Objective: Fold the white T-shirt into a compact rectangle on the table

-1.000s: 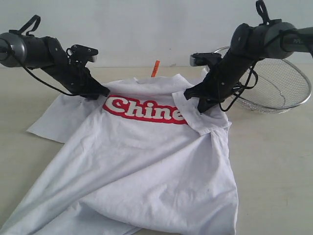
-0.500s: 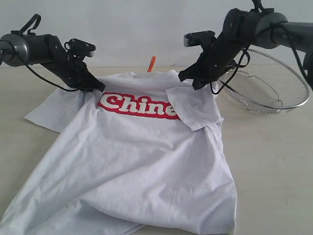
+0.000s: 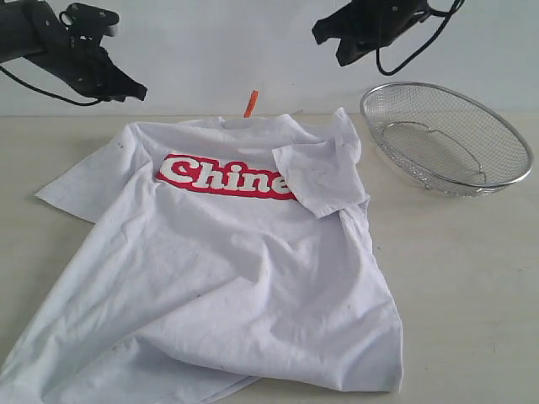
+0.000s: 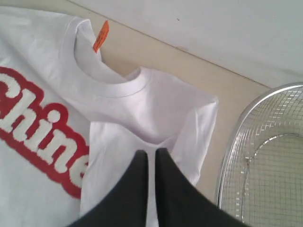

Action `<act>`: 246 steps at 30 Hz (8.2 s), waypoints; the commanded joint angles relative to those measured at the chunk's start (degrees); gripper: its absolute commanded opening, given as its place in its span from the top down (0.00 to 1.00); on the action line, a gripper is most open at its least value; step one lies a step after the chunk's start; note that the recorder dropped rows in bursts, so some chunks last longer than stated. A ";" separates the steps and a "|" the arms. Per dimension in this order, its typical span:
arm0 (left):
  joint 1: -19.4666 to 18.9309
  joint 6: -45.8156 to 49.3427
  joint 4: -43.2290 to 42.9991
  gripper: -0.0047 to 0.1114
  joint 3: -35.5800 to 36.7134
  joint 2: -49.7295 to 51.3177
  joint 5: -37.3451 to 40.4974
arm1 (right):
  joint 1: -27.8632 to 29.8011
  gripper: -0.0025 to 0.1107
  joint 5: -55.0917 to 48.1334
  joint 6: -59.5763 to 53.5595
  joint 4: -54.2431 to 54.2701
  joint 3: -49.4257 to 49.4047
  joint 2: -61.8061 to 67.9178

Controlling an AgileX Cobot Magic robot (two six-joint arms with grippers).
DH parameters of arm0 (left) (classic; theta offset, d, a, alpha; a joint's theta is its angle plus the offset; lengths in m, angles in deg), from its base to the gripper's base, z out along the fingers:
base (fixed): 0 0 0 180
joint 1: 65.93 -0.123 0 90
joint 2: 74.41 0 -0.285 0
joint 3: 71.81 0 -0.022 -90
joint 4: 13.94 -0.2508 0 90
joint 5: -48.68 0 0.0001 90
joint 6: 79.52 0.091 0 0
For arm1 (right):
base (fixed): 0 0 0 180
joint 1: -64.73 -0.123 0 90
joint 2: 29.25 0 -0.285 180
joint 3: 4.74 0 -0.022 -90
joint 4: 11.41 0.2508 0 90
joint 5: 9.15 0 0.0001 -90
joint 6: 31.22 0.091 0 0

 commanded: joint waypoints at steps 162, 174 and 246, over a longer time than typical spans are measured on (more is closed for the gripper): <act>14.06 31.23 43.98 0.92 64.93 -22.60 -13.39 | -7.16 0.98 6.40 -22.82 39.67 -84.89 -26.07; 14.06 31.23 43.98 0.92 64.93 -22.60 -11.96 | -7.26 0.24 9.57 -21.50 31.58 -80.86 -25.43; 14.06 25.79 35.14 0.92 65.04 -35.32 -6.13 | -1.56 0.98 6.06 9.74 -16.34 8.68 25.44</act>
